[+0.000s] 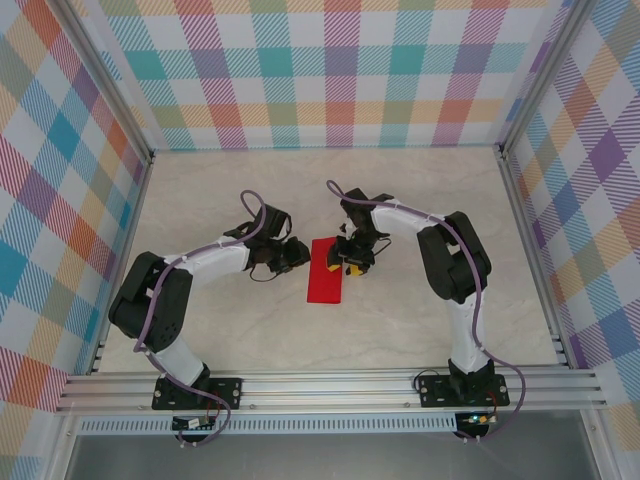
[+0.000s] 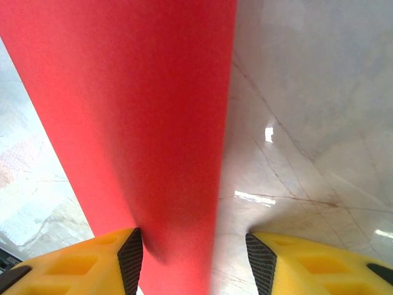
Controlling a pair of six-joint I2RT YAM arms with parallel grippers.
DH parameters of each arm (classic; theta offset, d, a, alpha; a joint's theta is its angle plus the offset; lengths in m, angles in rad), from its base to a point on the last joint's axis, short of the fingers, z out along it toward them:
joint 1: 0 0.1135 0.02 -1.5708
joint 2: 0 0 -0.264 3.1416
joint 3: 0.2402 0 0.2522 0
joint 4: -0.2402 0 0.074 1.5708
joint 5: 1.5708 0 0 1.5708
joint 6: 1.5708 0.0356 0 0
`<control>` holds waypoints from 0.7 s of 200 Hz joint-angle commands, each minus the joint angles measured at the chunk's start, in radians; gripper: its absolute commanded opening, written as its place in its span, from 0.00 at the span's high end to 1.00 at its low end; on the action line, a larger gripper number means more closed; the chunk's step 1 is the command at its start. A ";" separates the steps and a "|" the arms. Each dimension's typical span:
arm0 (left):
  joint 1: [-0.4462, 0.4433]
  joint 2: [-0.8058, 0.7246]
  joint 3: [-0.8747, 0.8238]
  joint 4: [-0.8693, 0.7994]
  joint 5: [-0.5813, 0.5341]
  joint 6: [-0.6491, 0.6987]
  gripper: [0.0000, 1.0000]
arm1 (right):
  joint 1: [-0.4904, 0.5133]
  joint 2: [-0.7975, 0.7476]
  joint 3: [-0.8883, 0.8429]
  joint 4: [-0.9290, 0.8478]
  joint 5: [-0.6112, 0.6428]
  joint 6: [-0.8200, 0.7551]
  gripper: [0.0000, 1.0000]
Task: Fold a paper plane with a square sheet of paper (pick it up from the middle)
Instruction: Hold the square sheet of paper at the center of the table.
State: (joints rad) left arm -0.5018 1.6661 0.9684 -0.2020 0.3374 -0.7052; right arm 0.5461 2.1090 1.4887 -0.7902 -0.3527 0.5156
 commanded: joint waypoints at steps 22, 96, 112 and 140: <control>-0.007 0.040 0.021 0.047 0.061 -0.005 0.84 | -0.008 0.097 -0.027 -0.029 0.149 -0.019 0.48; -0.013 0.144 0.053 0.111 0.127 -0.030 1.00 | -0.008 0.097 -0.042 -0.021 0.150 -0.011 0.48; -0.015 0.162 0.060 0.118 0.130 -0.030 1.00 | -0.008 0.098 -0.044 -0.021 0.150 -0.012 0.48; -0.017 0.192 0.062 0.123 0.123 -0.030 1.00 | -0.007 0.100 -0.045 -0.021 0.152 -0.012 0.48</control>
State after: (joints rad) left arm -0.5037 1.8317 1.0016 -0.0975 0.4465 -0.7254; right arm 0.5457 2.1151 1.4963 -0.8001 -0.3519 0.5156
